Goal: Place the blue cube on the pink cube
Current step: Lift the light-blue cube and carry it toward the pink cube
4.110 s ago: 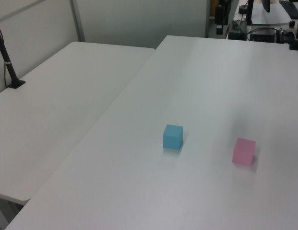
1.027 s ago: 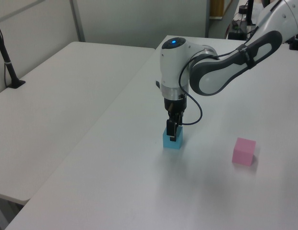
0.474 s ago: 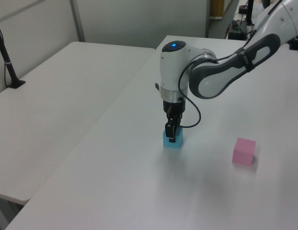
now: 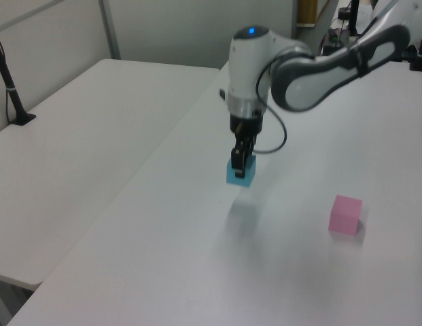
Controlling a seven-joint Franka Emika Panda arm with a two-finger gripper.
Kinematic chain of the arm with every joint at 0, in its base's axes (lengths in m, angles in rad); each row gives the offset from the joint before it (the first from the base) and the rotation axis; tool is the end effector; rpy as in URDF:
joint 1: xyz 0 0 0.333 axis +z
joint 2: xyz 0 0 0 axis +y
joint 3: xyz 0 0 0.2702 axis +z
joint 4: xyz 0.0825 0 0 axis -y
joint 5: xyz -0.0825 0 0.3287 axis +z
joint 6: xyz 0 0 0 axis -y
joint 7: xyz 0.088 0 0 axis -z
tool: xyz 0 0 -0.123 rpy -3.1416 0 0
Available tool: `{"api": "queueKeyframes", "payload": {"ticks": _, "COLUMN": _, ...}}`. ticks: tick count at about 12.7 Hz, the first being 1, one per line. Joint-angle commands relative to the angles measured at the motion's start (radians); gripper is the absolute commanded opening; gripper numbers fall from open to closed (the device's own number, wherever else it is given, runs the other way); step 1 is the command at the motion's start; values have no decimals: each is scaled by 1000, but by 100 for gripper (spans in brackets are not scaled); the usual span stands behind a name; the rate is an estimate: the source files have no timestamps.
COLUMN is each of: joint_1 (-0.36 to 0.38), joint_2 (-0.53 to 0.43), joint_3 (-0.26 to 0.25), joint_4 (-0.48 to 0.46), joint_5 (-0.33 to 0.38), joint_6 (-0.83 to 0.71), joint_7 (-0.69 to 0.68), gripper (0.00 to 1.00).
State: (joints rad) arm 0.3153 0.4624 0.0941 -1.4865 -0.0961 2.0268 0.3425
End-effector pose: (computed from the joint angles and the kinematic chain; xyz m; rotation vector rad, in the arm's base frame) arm 0.5816 0.2361 0.3787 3.1211 0.1472 0.1432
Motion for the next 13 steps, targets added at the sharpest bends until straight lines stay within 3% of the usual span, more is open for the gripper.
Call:
{"api": "queueKeyframes", "payload": {"ticks": 1, "joint_1": 2, "joint_2": -128, "joint_3": -11, "joint_4": 29, "joint_5": 16, "joint_6": -147, "joint_7": 1, "gripper": 24}}
{"api": "queueKeyframes", "payload": {"ticks": 4, "joint_1": -4, "joint_2": -195, "joint_3": -13, "joint_4": 52, "joint_5": 26, "joint_6": -233, "joint_7": 0, "gripper": 25}}
{"api": "queueKeyframes", "payload": {"ticks": 8, "joint_1": -4, "joint_2": -218, "joint_3": -14, "joint_4": 51, "joint_5": 24, "joint_6": -238, "joint_7": -2, "gripper": 25}}
{"api": "queueKeyframes", "payload": {"ticks": 13, "joint_1": -4, "joint_2": -292, "joint_3": -14, "joint_4": -17, "joint_5": 25, "joint_6": -255, "joint_7": -2, "gripper": 25}}
